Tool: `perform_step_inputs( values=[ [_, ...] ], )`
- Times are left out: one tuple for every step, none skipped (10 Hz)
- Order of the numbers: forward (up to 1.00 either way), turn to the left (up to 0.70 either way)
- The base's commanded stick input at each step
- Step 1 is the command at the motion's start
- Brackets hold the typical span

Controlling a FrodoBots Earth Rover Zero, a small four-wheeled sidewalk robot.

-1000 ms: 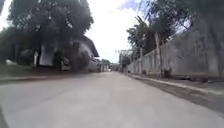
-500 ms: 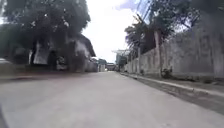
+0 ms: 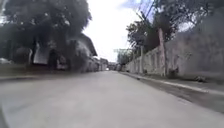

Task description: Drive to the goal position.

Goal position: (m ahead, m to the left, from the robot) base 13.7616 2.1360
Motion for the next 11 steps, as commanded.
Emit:
perform_step_inputs(
  values=[
    [0.70,0.00],
    [0.70,0.00],
    [0.70,0.00],
    [0.70,0.00],
    [0.70,0.00],
    [0.70,0.00],
    [0.70,0.00],
    [0.70,0.00],
    [0.70,0.00],
    [0.70,0.00],
    [0.70,0.00]
  ],
)
